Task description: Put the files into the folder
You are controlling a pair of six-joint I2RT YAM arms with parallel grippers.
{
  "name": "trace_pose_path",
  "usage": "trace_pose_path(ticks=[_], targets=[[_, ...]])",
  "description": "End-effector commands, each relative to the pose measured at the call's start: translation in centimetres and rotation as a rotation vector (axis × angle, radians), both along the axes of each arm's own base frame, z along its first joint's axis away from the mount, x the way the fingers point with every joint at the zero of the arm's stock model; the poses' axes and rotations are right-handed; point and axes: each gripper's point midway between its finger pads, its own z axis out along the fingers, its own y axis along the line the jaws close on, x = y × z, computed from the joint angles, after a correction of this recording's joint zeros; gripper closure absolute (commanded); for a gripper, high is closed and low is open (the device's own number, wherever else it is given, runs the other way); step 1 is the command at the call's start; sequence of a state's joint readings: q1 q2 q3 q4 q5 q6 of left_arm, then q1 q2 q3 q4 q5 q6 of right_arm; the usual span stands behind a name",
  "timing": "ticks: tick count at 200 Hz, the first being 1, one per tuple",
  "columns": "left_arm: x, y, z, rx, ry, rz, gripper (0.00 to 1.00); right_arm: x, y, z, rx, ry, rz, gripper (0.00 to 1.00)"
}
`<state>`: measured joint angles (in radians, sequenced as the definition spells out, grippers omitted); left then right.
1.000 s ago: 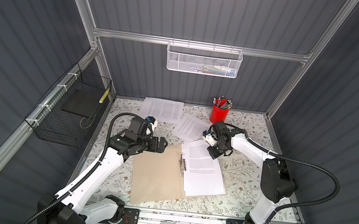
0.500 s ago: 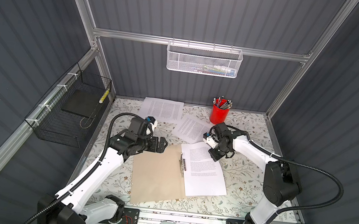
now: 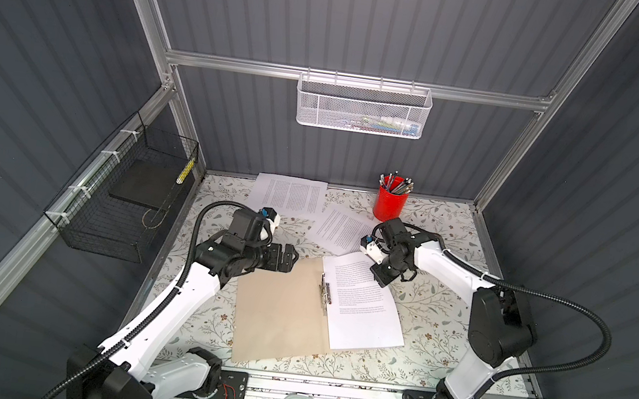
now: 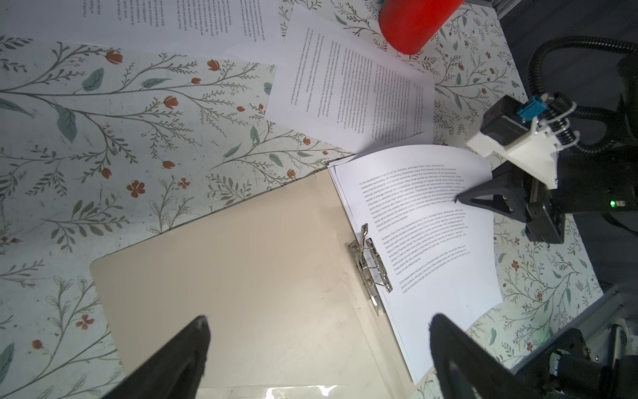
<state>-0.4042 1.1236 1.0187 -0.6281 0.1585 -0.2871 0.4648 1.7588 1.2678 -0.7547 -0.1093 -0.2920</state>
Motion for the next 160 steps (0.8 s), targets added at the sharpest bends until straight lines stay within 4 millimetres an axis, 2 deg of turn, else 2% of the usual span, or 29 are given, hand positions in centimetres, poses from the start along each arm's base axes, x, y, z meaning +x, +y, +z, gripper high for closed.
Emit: trace_pose_path(ticks=[1, 96, 160], targets=[[-0.20, 0.11, -0.59, 0.012, 0.016, -0.016, 0.00, -0.34, 0.55, -0.36, 0.022, 0.033, 0.004, 1.00], [-0.29, 0.02, -0.46, 0.005, 0.015, -0.020, 0.00, -0.51, 1.14, -0.72, 0.051, 0.072, -0.018, 0.97], [-0.39, -0.03, -0.49, 0.001, 0.017, -0.022, 0.00, 0.34, 1.21, -0.92, 0.063, 0.086, -0.057, 0.97]])
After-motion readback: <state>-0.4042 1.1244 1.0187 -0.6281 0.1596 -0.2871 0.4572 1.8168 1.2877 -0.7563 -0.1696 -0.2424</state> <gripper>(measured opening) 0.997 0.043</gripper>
